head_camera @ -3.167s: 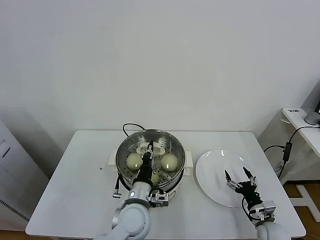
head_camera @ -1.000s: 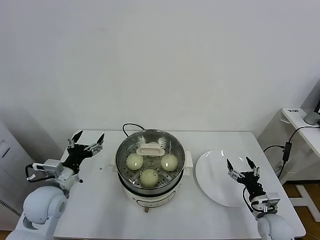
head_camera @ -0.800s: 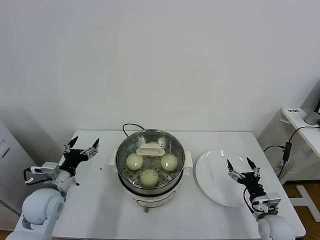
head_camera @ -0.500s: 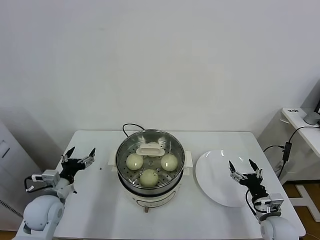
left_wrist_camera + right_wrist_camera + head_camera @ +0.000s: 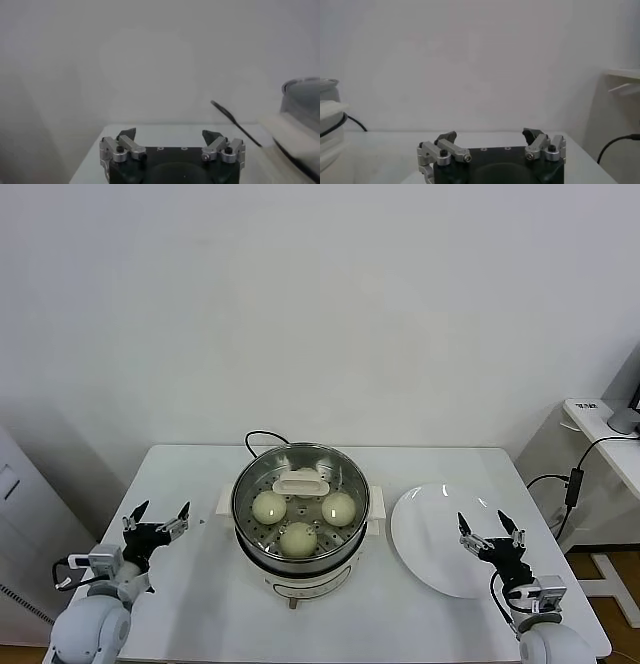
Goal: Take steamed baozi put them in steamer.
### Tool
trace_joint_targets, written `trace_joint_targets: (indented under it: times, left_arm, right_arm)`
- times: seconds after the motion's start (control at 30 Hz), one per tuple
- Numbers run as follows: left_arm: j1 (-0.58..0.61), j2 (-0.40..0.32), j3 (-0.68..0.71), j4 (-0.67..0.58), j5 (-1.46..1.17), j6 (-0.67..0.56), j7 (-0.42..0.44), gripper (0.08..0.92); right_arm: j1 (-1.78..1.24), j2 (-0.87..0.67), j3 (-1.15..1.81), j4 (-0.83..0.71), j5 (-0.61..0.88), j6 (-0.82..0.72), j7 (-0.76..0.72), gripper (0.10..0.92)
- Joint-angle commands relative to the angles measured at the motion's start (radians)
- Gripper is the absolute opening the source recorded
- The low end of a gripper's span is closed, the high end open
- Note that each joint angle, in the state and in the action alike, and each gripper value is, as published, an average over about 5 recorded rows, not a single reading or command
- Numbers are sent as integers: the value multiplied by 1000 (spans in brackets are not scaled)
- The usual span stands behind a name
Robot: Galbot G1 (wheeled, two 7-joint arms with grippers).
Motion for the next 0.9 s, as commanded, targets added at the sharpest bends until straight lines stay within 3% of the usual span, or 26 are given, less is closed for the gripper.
trace_joint_targets:
  times: [0.03, 0.9]
  left_arm:
    - [22, -13, -4, -11, 12, 0, 0, 823]
    - [29, -41, 7, -50, 18, 22, -1, 823]
  right_arm:
    - [-18, 4, 9, 11, 3, -12, 1, 823]
    - [-32, 46, 24, 2, -45, 11, -27, 823]
